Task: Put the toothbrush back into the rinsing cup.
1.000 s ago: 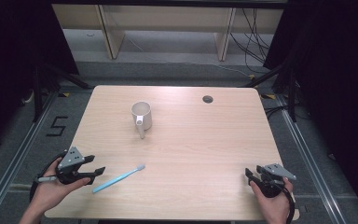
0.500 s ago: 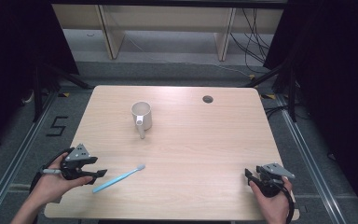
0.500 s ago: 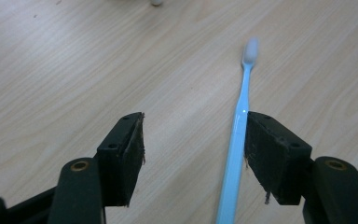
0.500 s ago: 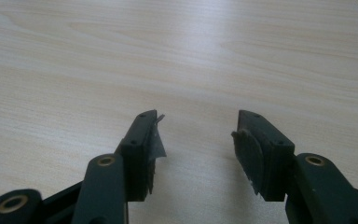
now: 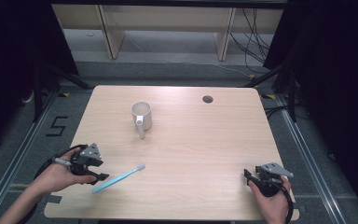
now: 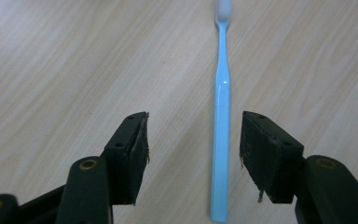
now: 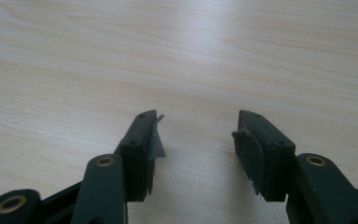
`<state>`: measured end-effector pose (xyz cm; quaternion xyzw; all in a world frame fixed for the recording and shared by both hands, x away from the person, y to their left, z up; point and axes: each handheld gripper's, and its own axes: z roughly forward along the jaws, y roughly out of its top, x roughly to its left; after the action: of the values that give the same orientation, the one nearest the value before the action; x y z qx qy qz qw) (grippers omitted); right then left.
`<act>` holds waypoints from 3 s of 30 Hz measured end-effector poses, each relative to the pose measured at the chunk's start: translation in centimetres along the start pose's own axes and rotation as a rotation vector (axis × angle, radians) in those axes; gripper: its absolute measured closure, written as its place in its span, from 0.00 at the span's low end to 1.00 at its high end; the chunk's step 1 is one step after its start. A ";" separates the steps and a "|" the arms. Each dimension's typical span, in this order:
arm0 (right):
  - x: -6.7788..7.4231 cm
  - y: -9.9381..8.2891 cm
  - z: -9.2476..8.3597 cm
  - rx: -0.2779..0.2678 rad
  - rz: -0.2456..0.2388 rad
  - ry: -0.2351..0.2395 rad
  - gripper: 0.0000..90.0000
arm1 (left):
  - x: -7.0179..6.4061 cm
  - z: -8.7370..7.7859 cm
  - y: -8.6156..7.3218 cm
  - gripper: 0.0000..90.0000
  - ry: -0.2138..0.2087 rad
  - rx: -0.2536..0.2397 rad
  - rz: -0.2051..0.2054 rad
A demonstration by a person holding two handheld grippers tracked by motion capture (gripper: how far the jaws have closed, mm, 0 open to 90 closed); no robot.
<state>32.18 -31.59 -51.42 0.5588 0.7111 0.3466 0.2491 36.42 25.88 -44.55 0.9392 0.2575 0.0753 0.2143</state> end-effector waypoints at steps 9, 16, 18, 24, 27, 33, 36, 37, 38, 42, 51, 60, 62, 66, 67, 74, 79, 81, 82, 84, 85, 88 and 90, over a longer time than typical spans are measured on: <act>0.2 0.0 0.0 0.014 0.049 -0.002 0.55 | -0.2 1.4 1.5 0.49 -0.064 0.124 0.075; 0.1 0.0 0.1 0.012 0.003 -0.015 0.55 | -0.6 2.5 2.5 0.54 -0.085 0.250 0.144; 0.1 0.0 0.3 0.018 -0.014 -0.030 0.55 | -0.7 2.8 2.7 0.55 -0.092 0.289 0.157; 0.1 0.1 0.2 0.013 -0.005 -0.002 0.55 | -1.0 3.5 3.4 0.58 -0.113 0.345 0.126; 0.0 0.1 0.2 0.007 -0.018 -0.013 0.55 | -0.9 3.7 3.8 0.59 -0.109 0.358 0.117; 0.1 0.1 0.2 0.012 -0.007 -0.003 0.55 | -1.0 4.2 4.5 0.62 -0.099 0.369 0.122; 0.1 0.0 0.3 0.000 -0.006 0.002 0.55 | -1.2 4.5 4.7 0.64 -0.090 0.381 0.129; 0.1 0.0 0.3 0.000 -0.007 0.002 0.55 | -1.3 4.6 4.7 0.65 -0.085 0.384 0.117; 0.1 0.0 0.3 0.000 -0.007 0.004 0.55 | -1.3 4.7 4.7 0.65 -0.077 0.388 0.113; 0.1 0.0 0.3 0.000 -0.007 0.004 0.55 | -1.3 4.9 4.8 0.67 -0.062 0.405 0.075; 0.2 0.0 0.3 0.006 -0.007 0.002 0.55 | -1.5 5.6 5.1 0.68 -0.075 0.407 0.085; 0.1 0.0 0.3 0.005 -0.007 0.004 0.55 | -1.6 5.9 5.3 0.71 -0.070 0.421 0.105; 0.1 0.0 0.4 0.007 -0.012 -0.002 0.55 | -1.5 6.0 5.3 0.72 -0.069 0.424 0.106; 0.1 0.0 0.4 0.007 -0.012 -0.002 0.55 | -1.5 6.1 5.2 0.73 -0.072 0.429 0.100; 0.2 0.0 0.4 0.007 -0.011 -0.001 0.55 | -1.6 6.1 5.3 0.73 -0.073 0.432 0.098; 0.1 0.1 0.2 0.031 -0.035 -0.017 0.55 | -1.6 6.2 5.3 0.77 -0.073 0.430 0.096; 0.4 0.0 0.3 0.027 0.005 -0.014 0.55 | -1.6 6.3 5.4 0.78 -0.075 0.433 0.090; 0.4 0.0 0.3 0.029 0.006 -0.013 0.55 | -1.6 6.4 5.4 0.79 -0.074 0.437 0.095; 0.5 0.0 0.3 0.033 0.008 -0.012 0.55 | -1.6 6.4 5.4 0.79 -0.074 0.440 0.101; 0.5 0.0 0.3 0.039 0.010 -0.011 0.54 | -1.6 6.4 5.5 0.79 -0.072 0.439 0.104; 0.4 0.0 0.3 0.037 -0.003 -0.012 0.54 | -1.7 6.4 5.5 0.80 -0.071 0.435 0.106; 0.4 0.0 0.3 0.038 -0.004 -0.012 0.54 | -1.7 6.4 5.5 0.81 -0.067 0.445 0.111; 0.4 0.0 0.3 0.027 -0.016 -0.016 0.54 | -1.7 6.4 5.6 0.83 -0.067 0.446 0.119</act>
<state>32.32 -31.17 -51.57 0.5591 0.7182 0.3303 0.2501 39.09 18.35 -47.91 0.9788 0.2048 -0.0022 0.0052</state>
